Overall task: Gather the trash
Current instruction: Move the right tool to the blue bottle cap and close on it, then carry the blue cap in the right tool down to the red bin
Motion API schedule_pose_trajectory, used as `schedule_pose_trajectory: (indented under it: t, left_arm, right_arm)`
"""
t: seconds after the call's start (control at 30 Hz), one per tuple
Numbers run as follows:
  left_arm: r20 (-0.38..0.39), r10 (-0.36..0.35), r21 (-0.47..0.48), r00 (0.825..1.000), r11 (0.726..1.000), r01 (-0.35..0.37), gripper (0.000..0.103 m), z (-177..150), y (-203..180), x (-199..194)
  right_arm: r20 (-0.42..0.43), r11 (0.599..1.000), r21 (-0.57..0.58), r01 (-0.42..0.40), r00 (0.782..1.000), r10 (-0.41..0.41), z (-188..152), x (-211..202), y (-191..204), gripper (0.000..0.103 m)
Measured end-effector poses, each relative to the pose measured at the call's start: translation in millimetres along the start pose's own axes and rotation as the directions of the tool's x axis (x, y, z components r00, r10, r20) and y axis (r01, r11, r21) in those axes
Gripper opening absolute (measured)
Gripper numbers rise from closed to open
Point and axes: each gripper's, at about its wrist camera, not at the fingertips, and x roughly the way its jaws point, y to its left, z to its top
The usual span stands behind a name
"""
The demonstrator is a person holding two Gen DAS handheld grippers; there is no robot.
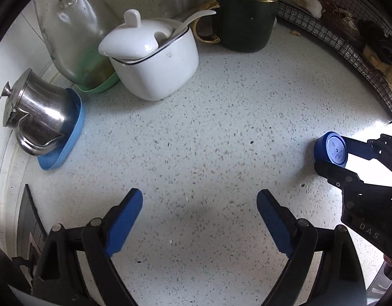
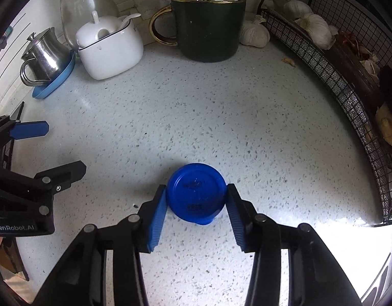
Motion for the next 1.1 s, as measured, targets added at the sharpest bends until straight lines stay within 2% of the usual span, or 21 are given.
schedule_pose_trajectory:
  t: [0.23,0.57,0.77,1.1]
  left_arm:
    - [0.082,-0.01,0.019,0.997,1.0,0.009,0.09,-22,-14,-48]
    - [0.188,-0.02,0.048,0.982,0.999,0.012,0.09,-54,-36,-117]
    - [0.217,0.013,0.004,0.976,1.0,-0.014,0.09,-94,-51,-146]
    - [0.228,0.056,-0.113,0.972,0.993,-0.031,0.09,-174,-72,-181]
  right_arm:
    - [0.055,0.999,0.04,-0.022,0.998,0.02,-30,-46,3,0.043]
    - [0.157,0.997,0.061,-0.036,0.987,0.026,-77,-115,12,0.043]
    - [0.205,0.997,0.031,-0.065,0.977,0.057,-104,-145,11,0.043]
    - [0.217,0.991,-0.083,-0.106,0.969,0.122,-155,-176,23,0.043]
